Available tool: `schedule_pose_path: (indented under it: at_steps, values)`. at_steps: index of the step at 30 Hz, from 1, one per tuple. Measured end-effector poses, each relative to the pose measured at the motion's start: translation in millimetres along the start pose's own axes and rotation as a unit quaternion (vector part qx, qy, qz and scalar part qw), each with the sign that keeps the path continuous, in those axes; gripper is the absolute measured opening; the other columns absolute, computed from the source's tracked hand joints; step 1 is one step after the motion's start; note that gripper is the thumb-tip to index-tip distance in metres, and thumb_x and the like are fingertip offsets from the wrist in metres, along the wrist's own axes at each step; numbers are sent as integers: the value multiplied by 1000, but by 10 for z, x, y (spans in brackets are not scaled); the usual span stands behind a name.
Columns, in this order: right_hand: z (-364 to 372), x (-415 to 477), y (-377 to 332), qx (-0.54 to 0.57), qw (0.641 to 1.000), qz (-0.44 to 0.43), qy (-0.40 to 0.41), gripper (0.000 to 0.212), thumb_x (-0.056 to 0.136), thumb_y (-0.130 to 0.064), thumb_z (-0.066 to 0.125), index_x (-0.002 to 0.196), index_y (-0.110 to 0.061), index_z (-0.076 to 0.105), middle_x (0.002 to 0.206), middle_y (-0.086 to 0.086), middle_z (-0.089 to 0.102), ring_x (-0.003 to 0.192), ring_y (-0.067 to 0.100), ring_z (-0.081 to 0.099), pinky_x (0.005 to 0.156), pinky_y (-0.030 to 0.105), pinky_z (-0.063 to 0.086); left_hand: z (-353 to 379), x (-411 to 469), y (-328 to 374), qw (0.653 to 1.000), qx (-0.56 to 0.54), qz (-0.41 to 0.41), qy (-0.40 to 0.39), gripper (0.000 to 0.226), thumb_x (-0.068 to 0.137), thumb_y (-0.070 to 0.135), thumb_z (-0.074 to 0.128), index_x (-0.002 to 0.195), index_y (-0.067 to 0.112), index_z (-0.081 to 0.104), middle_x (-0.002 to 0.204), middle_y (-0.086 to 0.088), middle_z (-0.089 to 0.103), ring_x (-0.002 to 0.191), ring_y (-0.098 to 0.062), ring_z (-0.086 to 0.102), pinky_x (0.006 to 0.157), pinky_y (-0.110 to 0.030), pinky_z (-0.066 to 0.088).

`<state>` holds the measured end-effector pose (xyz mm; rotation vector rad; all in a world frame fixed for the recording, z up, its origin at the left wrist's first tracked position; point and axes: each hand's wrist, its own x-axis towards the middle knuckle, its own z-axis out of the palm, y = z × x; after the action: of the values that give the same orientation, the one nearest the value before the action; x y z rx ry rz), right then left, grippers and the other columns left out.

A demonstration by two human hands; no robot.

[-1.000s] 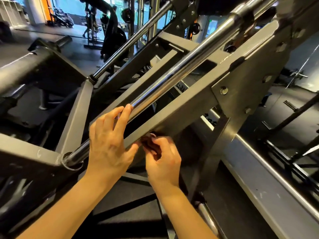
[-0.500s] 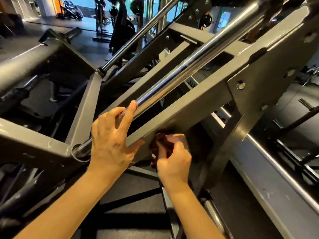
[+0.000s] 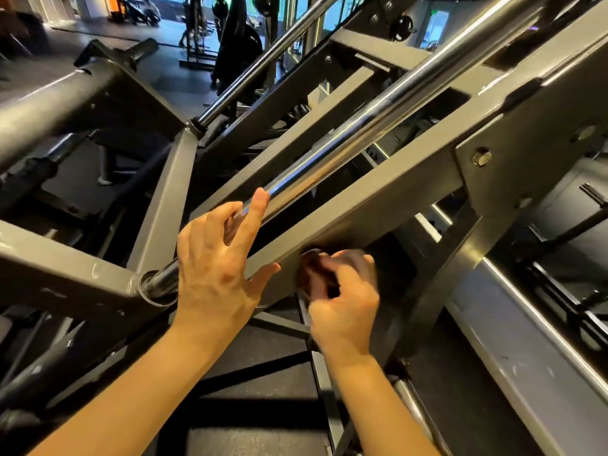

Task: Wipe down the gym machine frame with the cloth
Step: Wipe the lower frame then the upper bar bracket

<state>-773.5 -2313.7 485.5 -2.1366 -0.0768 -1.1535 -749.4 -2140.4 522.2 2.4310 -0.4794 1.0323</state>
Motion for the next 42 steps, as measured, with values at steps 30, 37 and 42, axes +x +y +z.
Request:
schedule_pose_path:
  at_steps: [30, 37, 42]
  values:
    - [23, -187, -17, -7, 988, 79, -130, 18, 91, -23, 75, 104, -26, 63, 115, -9, 53, 109, 9, 56, 98, 33, 54, 42, -12, -66, 1000, -9, 14, 3, 100, 78, 36, 84, 161, 19, 30, 135, -18, 48, 118, -34, 47, 102, -55, 39]
    - [-408, 291, 45, 82, 980, 182, 27, 14, 93, -17, 75, 96, -18, 61, 104, -17, 49, 99, -15, 53, 77, 1, 44, 26, -22, -28, 1000, -8, 14, 3, 103, 77, 34, 86, 161, 20, 27, 136, -17, 46, 119, -34, 47, 103, -55, 40]
    - [27, -177, -29, 27, 975, 158, -154, 12, 93, -27, 72, 102, -27, 64, 115, -9, 55, 103, 2, 57, 91, 26, 55, 25, -22, -34, 1000, -19, 15, 5, 91, 88, 39, 76, 161, 20, 27, 139, -15, 45, 121, -32, 45, 104, -51, 37]
